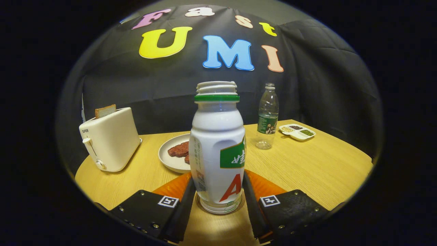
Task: Take the bottle from table, then pour the juice into the cup, finally place the bottle on the coaster
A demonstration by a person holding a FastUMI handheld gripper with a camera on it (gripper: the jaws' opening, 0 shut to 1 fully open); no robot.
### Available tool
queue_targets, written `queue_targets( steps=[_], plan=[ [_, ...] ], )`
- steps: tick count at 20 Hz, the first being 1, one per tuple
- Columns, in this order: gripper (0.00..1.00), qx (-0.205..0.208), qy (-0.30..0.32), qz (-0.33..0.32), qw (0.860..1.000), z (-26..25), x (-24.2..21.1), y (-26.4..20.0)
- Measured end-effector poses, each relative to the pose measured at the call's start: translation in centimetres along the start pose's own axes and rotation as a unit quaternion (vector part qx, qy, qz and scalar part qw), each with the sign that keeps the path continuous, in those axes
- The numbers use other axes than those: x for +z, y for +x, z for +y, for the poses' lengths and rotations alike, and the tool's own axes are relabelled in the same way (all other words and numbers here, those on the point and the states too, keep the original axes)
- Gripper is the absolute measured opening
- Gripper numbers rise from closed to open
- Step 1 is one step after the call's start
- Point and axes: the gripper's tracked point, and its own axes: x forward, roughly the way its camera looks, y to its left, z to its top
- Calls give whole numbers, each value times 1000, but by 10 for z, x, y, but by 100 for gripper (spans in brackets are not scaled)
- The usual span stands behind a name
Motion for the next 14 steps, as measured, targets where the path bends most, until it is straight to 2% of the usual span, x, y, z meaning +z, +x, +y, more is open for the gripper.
queue_targets(
  steps=[7,14],
  plan=[
    [72,3,-27,-14,1000,3,0,5],
    [79,20,-33,-7,999,6,-4,-5]
  ],
)
